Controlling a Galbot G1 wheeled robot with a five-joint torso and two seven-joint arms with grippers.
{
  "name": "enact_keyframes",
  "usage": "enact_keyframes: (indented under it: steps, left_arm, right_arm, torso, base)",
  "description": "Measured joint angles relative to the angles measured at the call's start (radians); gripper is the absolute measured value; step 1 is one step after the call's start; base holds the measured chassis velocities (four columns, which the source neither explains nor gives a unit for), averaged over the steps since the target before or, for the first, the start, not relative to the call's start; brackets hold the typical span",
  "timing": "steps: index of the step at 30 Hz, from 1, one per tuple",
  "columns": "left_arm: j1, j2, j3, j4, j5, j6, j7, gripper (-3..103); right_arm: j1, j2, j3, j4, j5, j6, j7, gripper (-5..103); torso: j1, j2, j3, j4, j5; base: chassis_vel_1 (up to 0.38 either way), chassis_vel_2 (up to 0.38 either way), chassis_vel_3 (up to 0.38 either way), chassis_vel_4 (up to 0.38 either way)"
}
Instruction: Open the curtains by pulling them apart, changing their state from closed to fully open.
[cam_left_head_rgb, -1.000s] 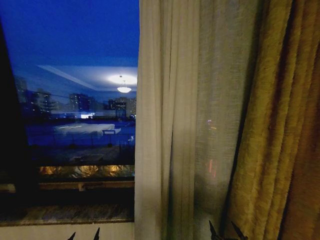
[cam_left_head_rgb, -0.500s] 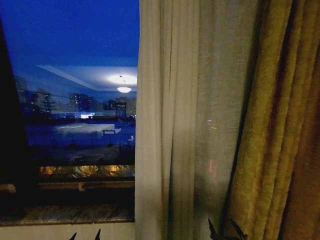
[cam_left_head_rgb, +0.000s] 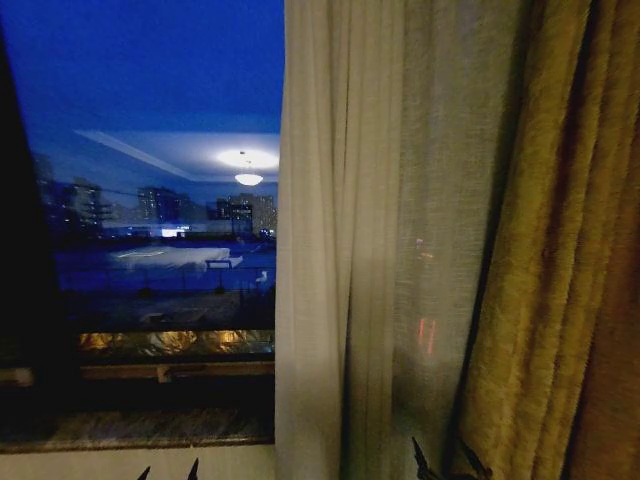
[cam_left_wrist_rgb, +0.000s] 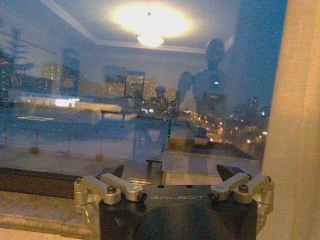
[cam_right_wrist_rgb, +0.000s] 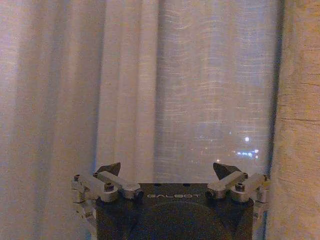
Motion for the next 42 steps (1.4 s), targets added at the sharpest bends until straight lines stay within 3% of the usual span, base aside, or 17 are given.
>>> enact_keyframes:
  steps: [42]
  left_arm:
    - [0.016,-0.011,-0.006,0.01,-0.003,-0.025,0.013,100]
  right_arm:
    - [-0.042,0.0,-0.018,0.023,-0.047,0.04,-0.005,100]
  torso:
    - [0.0,0.0,0.0,0.0001,0.0]
  base:
    - [0.074,0.079,-0.077,-0.077]
